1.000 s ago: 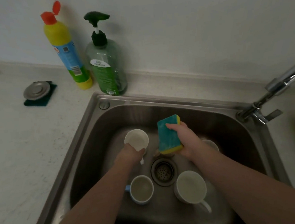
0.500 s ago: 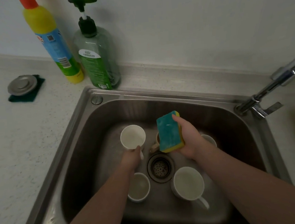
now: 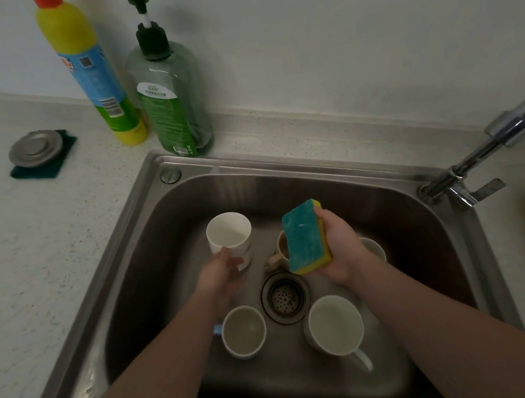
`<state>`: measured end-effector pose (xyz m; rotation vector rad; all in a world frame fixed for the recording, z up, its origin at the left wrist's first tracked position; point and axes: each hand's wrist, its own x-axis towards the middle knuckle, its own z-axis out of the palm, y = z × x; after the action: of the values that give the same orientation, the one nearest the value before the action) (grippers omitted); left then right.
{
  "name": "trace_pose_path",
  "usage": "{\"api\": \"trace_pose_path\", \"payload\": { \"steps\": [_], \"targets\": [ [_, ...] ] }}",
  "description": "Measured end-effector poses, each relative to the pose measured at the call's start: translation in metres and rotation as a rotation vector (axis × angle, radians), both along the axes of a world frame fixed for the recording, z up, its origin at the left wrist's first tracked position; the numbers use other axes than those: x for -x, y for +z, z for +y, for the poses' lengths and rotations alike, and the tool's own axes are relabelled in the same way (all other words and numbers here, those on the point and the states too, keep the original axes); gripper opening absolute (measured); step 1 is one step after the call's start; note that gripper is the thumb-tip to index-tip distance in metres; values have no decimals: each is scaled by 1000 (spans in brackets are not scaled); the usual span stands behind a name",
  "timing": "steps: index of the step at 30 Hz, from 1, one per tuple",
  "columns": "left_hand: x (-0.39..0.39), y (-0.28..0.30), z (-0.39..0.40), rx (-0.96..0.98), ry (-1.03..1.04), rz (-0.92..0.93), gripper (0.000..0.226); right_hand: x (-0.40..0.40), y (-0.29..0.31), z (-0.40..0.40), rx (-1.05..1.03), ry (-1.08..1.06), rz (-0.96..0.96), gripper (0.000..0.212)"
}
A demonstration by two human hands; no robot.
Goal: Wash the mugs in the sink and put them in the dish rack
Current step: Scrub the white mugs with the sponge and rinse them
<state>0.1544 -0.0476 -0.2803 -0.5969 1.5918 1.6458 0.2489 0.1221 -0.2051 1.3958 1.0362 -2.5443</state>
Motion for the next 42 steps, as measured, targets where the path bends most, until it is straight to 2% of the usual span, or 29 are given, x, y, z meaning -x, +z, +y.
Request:
{"api": "trace_pose_path", "payload": {
  "steps": [3,5,10,14,17,25,29,35,42],
  "targets": [
    [6,3,-13,73,-135,150,18,0,11,-1,-49,39,1,30],
    [9,12,-18,121,-248,264,20,4,21,-3,-133,96,-2,28],
    [22,46,-18,239,-461,562,27,21,43,-11,-598,287,-55,39],
    [25,73,-12,272,-534,704,31,26,66,-21,-828,389,-6,40],
    [24,91,-5,261,-535,754,34,26,79,-26,-926,426,-8,40],
    [13,123,7,229,-641,919,37,26,94,-31,-993,359,-90,37],
    [8,133,12,218,-660,975,39,26,107,-33,-896,294,-120,39],
    [3,153,21,164,-667,1038,39,24,121,-37,-719,262,3,36],
    [3,173,22,105,-676,1071,34,29,133,-42,-810,254,73,36]
  ]
}}
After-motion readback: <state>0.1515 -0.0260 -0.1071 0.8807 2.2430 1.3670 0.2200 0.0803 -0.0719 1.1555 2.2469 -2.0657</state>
